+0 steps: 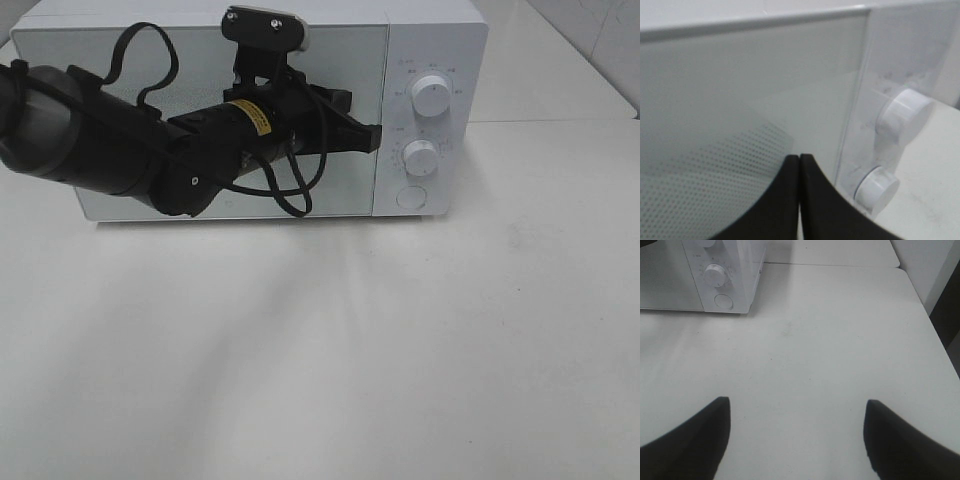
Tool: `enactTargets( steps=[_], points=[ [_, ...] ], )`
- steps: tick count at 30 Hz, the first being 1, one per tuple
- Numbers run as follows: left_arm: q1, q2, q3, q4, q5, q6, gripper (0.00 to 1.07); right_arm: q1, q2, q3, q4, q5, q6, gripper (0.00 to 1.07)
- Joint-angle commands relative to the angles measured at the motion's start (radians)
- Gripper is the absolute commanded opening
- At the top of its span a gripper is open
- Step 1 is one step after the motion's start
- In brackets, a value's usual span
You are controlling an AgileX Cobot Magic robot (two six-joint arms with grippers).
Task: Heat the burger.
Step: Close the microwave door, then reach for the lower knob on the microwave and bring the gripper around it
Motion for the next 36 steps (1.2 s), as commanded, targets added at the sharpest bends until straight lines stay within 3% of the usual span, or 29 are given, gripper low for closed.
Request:
enactTargets(
  steps=[1, 4, 12, 36],
  points=[
    [0.025, 0.011, -0.043, -0.119, -0.02, 0.013, 0.0, -0.007, -0.027, 0.002, 0.001, -0.006, -0.006, 0.74],
    [0.025, 0.013, -0.049, -0.152, -0.017, 0.026, 0.0, -0.007, -0.027, 0.002, 0.001, -0.006, -0.006, 0.74],
    [0.005, 0.003, -0.047, -0.098, 0.017, 0.02, 0.0, -0.007, -0.027, 0.002, 0.001, -0.006, -0.006, 0.74],
    [-0.115, -0.099, -0.047, -0.058, 0.408, 0.019, 0.0, -0.007, -0.027, 0.002, 0.001, -0.006, -0.007, 0.74]
  ],
)
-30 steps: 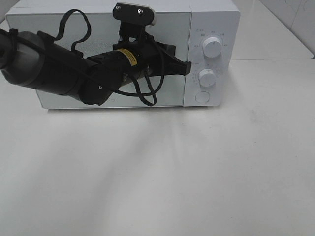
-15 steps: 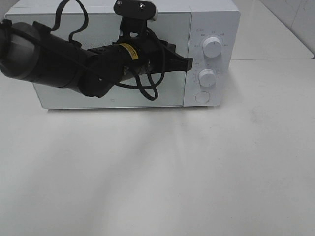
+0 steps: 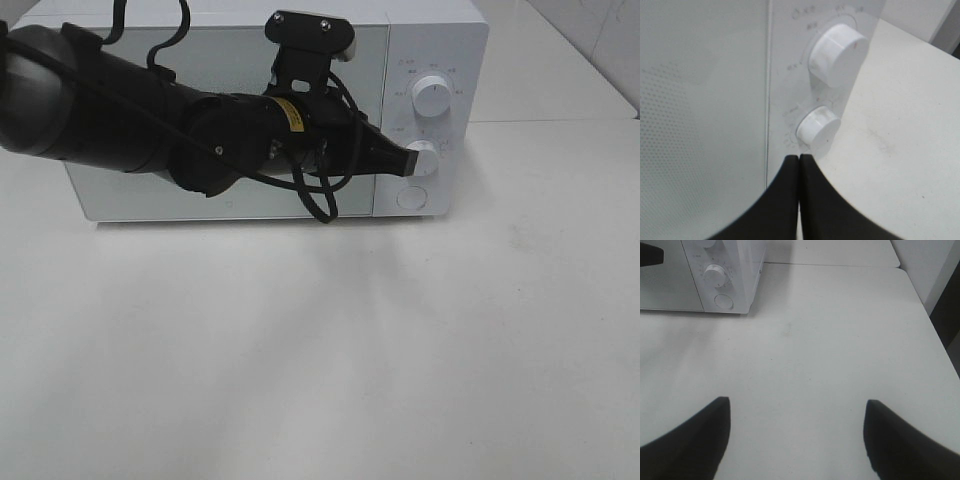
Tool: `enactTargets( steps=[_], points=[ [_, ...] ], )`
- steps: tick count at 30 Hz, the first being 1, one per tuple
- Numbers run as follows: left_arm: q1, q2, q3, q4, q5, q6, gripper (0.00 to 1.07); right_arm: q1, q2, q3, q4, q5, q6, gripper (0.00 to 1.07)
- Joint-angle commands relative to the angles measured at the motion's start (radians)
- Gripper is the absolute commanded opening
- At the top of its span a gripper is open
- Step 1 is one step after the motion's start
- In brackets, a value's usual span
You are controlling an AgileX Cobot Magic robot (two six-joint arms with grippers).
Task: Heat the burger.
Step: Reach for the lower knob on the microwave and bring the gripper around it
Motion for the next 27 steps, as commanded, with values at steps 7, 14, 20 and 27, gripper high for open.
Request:
enactTargets(
  steps=[7, 14, 20, 27],
  points=[
    [-0.06, -0.065, -0.007, -0.004, 0.189, -0.002, 0.35, -0.007, -0.027, 0.002, 0.001, -0.006, -0.006, 0.74],
    [-0.087, -0.101, -0.007, -0.015, 0.368, -0.014, 0.86, -0.007, -0.027, 0.002, 0.001, -0.006, -0.006, 0.74],
    [-0.116, -0.138, -0.007, -0.027, 0.578, -0.013, 0.86, -0.007, -0.027, 0.002, 0.001, -0.006, -0.006, 0.74],
    [-0.125, -0.179, -0.007, -0.05, 0.786, -0.01, 0.85, -0.007, -0.027, 0.002, 0.001, -0.006, -0.006, 0.74]
  ],
)
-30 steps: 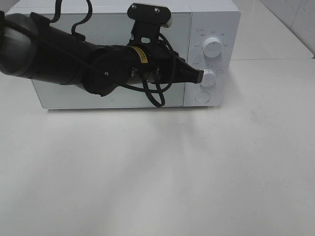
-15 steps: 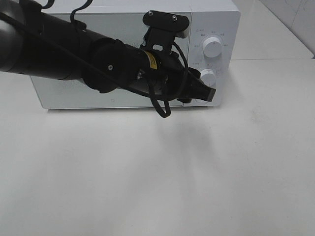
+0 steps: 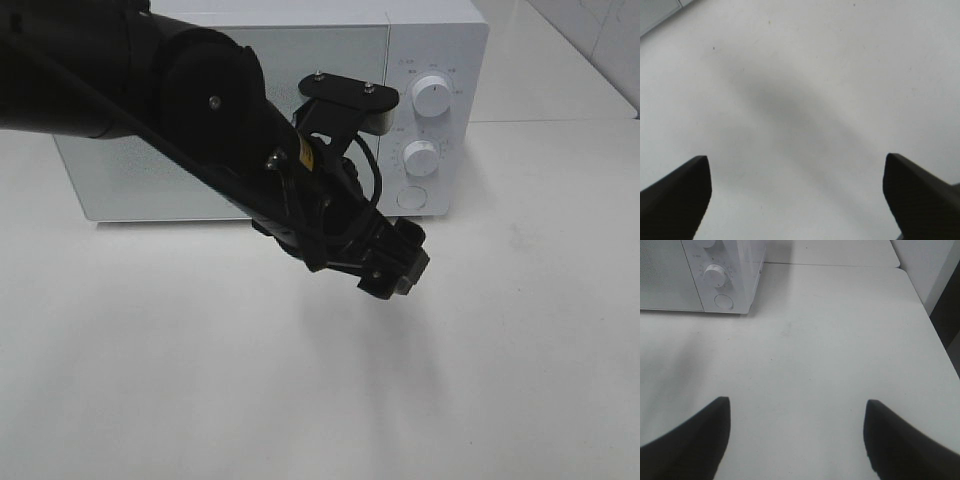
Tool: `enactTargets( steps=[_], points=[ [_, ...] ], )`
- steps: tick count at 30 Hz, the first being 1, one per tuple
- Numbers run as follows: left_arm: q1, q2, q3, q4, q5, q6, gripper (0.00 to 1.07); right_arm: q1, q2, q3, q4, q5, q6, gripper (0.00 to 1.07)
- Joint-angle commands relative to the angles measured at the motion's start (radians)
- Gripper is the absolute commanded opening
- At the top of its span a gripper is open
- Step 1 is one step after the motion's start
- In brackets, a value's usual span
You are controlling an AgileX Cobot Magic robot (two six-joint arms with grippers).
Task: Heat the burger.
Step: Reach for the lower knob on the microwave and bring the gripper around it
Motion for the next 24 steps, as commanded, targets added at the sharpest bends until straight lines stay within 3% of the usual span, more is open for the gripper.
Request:
enactTargets(
  steps=[1, 6, 14, 18, 24],
  points=[
    [-0.006, -0.021, -0.006, -0.008, 0.082, -0.003, 0.85, -0.007, -0.027, 0.002, 0.001, -0.006, -0.006, 0.74],
    [-0.006, -0.052, -0.006, -0.004, 0.282, 0.004, 0.85, -0.007, -0.027, 0.002, 0.001, -0.006, -0.006, 0.74],
    [0.003, -0.084, -0.006, 0.031, 0.405, -0.007, 0.85, -0.007, -0.027, 0.002, 0.001, -0.006, -0.006, 0.74],
    [0.064, -0.095, -0.006, 0.029, 0.487, -0.019, 0.85, -0.007, -0.027, 0.002, 0.001, -0.006, -0.006, 0.74],
    [0.177, -0.146, 0.001, 0.022, 0.57, 0.024, 0.85, -0.007, -0.027, 0.002, 0.001, -0.006, -0.006, 0.74]
  ],
)
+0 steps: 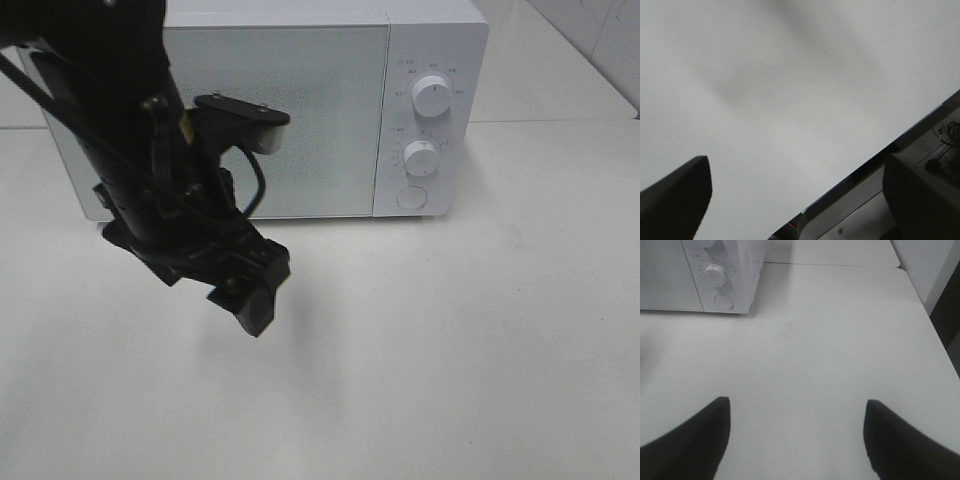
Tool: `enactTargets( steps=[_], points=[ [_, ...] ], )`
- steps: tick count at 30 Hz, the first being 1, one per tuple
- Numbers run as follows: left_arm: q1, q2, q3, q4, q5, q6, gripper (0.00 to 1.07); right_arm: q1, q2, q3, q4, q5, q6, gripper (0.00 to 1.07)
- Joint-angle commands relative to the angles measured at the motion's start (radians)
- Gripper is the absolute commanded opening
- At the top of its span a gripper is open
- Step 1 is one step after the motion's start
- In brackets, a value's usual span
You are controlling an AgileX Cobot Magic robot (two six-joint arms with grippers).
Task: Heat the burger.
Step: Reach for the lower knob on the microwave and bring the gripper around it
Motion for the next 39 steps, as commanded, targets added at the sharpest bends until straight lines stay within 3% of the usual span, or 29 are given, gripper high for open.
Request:
enactTargets(
  steps=[1, 5, 7, 8, 9, 10, 12, 13, 14, 15, 17, 18, 20, 25, 29, 31, 37, 39],
  points=[
    [0.09, -0.068, 0.023, -0.016, 0.033, 0.024, 0.85, -0.007, -0.027, 0.002, 0.001, -0.006, -0.006, 0.74],
    [0.175, -0.127, 0.064, -0.065, 0.05, 0.05, 0.85, -0.007, -0.027, 0.002, 0.001, -0.006, -0.006, 0.74],
    [0.27, -0.197, 0.13, -0.11, 0.052, 0.102, 0.85, -0.007, -0.027, 0.002, 0.001, -0.006, -0.006, 0.74],
    [0.27, -0.197, 0.13, -0.11, 0.052, 0.102, 0.85, -0.007, -0.027, 0.002, 0.001, -0.006, -0.006, 0.74],
    [0.344, -0.247, 0.171, -0.133, 0.051, 0.123, 0.85, -0.007, -0.027, 0.002, 0.001, -0.006, -0.006, 0.74],
    [0.344, -0.247, 0.171, -0.133, 0.051, 0.123, 0.85, -0.007, -0.027, 0.002, 0.001, -0.006, -0.006, 0.74],
    [0.453, -0.326, 0.232, -0.151, 0.054, 0.131, 0.85, -0.007, -0.027, 0.002, 0.001, -0.006, -0.006, 0.74],
    [0.453, -0.326, 0.232, -0.151, 0.054, 0.131, 0.85, -0.007, -0.027, 0.002, 0.001, -0.006, -0.006, 0.74],
    [0.521, -0.381, 0.275, -0.149, 0.061, 0.131, 0.85, -0.007, -0.027, 0.002, 0.001, -0.006, -0.006, 0.74],
    [0.521, -0.381, 0.275, -0.149, 0.061, 0.131, 0.85, -0.007, -0.027, 0.002, 0.001, -0.006, -0.006, 0.74],
    [0.625, -0.451, 0.325, -0.136, 0.088, 0.133, 0.85, -0.007, -0.027, 0.002, 0.001, -0.006, -0.006, 0.74],
    [0.625, -0.451, 0.325, -0.136, 0.088, 0.133, 0.85, -0.007, -0.027, 0.002, 0.001, -0.006, -0.006, 0.74],
    [0.701, -0.523, 0.367, -0.112, 0.107, 0.129, 0.85, -0.007, -0.027, 0.002, 0.001, -0.006, -0.006, 0.74],
    [0.759, -0.665, 0.432, -0.11, 0.102, 0.126, 0.85, -0.007, -0.027, 0.002, 0.001, -0.006, -0.006, 0.74],
    [0.759, -0.745, 0.473, -0.092, 0.103, 0.126, 0.85, -0.007, -0.027, 0.002, 0.001, -0.006, -0.006, 0.74],
    [0.759, -0.875, 0.545, -0.084, 0.102, 0.126, 0.85, -0.007, -0.027, 0.002, 0.001, -0.006, -0.006, 0.74],
    [0.759, -0.997, 0.615, -0.081, 0.083, 0.126, 0.85, -0.007, -0.027, 0.002, 0.001, -0.006, -0.006, 0.74],
    [0.759, -1.104, 0.678, -0.076, 0.044, 0.126, 0.85, -0.007, -0.027, 0.002, 0.001, -0.006, -0.006, 0.74]
  ],
)
